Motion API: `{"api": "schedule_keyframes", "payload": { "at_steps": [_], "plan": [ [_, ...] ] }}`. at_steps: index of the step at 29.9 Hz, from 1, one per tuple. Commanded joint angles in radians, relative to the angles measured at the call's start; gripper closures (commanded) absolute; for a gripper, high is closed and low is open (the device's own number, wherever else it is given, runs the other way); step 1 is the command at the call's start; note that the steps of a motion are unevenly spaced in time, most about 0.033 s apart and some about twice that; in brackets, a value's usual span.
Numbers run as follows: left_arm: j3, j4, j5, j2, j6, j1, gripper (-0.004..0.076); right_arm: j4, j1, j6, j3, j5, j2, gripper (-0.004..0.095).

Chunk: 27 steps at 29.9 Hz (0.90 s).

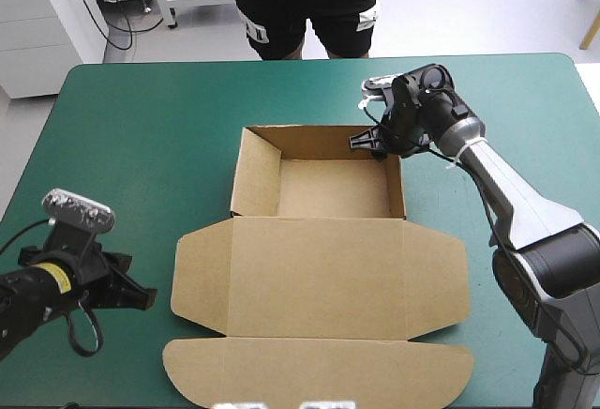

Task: Fold the box

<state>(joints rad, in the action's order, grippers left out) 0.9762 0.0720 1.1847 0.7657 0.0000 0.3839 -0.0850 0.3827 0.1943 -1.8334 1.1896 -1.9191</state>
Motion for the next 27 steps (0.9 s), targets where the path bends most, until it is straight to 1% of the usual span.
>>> {"api": "schedule_keyframes", "payload": {
  "at_steps": [1, 6, 10, 12, 14, 18, 21, 24, 27],
  "plan": [
    [-0.089, -0.022, -0.065, -0.089, -0.006, 0.004, 0.0732, 0.001, -0.02, 0.0, 0.032, -0.02, 0.05, 0.0415],
    [-0.24, -0.036, -0.079, -0.202, -0.006, 0.004, 0.0732, 0.042, -0.021, 0.0, 0.089, -0.03, 0.048, 0.0415],
    [-0.361, -0.05, -0.113, -0.295, -0.01, 0.004, 0.0731, 0.036, -0.021, -0.002, 0.091, -0.028, 0.047, 0.0418],
    [-0.397, -0.066, -0.115, -0.33, -0.01, 0.004, 0.0732, 0.036, -0.021, -0.002, 0.091, -0.03, 0.047, 0.0437],
    [-0.433, -0.08, -0.117, -0.363, -0.01, 0.004, 0.0731, 0.038, -0.021, -0.002, 0.091, -0.032, 0.045, 0.0501],
    [-0.452, -0.084, -0.157, -0.404, -0.013, 0.004, 0.0731, 0.042, -0.021, -0.002, 0.093, -0.02, 0.025, 0.0715],
    [-0.452, -0.084, -0.157, -0.411, -0.017, 0.004, 0.0732, 0.062, -0.021, -0.002, 0.097, -0.02, 0.011, 0.083],
    [-0.452, -0.085, -0.134, -0.411, -0.015, 0.004, 0.0731, 0.073, -0.021, -0.002, 0.097, -0.02, 0.009, 0.0901],
    [-0.452, -0.086, -0.134, -0.413, -0.015, 0.004, 0.0731, 0.067, -0.03, -0.002, 0.095, -0.02, 0.013, 0.0928]
  ]
}}
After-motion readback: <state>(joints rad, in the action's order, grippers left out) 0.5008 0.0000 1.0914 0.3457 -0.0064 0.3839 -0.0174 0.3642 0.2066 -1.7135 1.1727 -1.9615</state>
